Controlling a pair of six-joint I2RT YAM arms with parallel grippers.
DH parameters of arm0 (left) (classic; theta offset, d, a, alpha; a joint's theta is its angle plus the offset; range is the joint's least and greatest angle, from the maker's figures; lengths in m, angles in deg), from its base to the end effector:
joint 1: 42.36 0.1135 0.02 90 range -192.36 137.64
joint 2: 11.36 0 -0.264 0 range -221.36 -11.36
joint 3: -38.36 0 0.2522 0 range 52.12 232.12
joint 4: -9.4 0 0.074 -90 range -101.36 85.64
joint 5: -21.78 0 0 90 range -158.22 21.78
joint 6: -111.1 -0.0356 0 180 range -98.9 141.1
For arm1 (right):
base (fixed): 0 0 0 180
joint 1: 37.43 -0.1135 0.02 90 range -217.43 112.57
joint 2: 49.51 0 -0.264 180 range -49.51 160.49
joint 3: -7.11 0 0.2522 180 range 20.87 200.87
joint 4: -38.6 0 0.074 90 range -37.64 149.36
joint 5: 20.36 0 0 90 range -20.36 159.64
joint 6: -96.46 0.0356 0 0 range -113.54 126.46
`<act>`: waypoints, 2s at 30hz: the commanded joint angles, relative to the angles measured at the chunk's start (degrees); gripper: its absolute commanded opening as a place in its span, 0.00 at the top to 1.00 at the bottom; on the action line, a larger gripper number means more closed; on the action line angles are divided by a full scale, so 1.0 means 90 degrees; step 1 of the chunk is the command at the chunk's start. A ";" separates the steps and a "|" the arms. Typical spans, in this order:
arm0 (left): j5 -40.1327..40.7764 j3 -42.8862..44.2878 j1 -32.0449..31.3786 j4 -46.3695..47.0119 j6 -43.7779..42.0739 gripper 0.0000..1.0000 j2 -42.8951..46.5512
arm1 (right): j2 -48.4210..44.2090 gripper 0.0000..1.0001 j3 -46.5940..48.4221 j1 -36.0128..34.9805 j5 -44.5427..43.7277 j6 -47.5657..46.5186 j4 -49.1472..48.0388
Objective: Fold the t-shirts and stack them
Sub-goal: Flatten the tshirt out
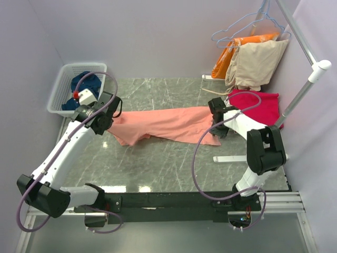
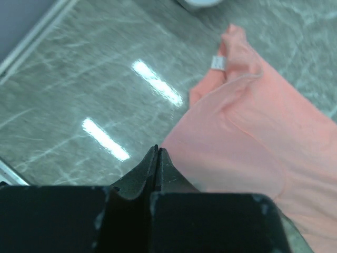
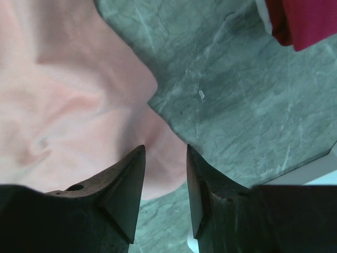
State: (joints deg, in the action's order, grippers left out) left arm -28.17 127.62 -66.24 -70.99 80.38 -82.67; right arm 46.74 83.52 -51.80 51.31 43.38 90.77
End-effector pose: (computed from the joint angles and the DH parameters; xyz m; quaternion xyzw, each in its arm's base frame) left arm 0.2124 -0.0690 0.3515 -0.3551 0.8445 0.1003 0.3881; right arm 0.3121 0.0684 0.1878 0.2151 0.9514 -0.0750 0.2072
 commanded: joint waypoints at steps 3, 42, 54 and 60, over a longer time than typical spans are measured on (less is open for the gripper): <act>0.1380 0.0536 0.0240 -0.0762 0.0328 0.99 0.0306 | 0.0146 0.59 -0.0047 -0.0034 0.0190 0.0145 -0.0069; 0.0472 0.0185 0.0515 0.0196 -0.0640 0.99 -0.0017 | -0.0029 1.00 -0.0965 -0.1128 0.0933 0.0291 0.0165; 0.0755 0.0897 0.0700 0.0157 -0.1040 0.99 0.0179 | -0.1943 1.00 0.0478 -0.1167 -0.0521 0.0311 0.1453; 0.0843 0.1990 0.0915 0.0527 -0.1577 0.99 0.0179 | -0.2783 1.00 0.2236 -0.1001 -0.1225 -0.0088 0.2040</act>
State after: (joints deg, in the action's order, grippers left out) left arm -23.80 138.27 -59.46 -69.72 70.88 -83.32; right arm 27.37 93.97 -61.89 48.01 45.26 104.26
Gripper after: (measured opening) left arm 0.016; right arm 0.009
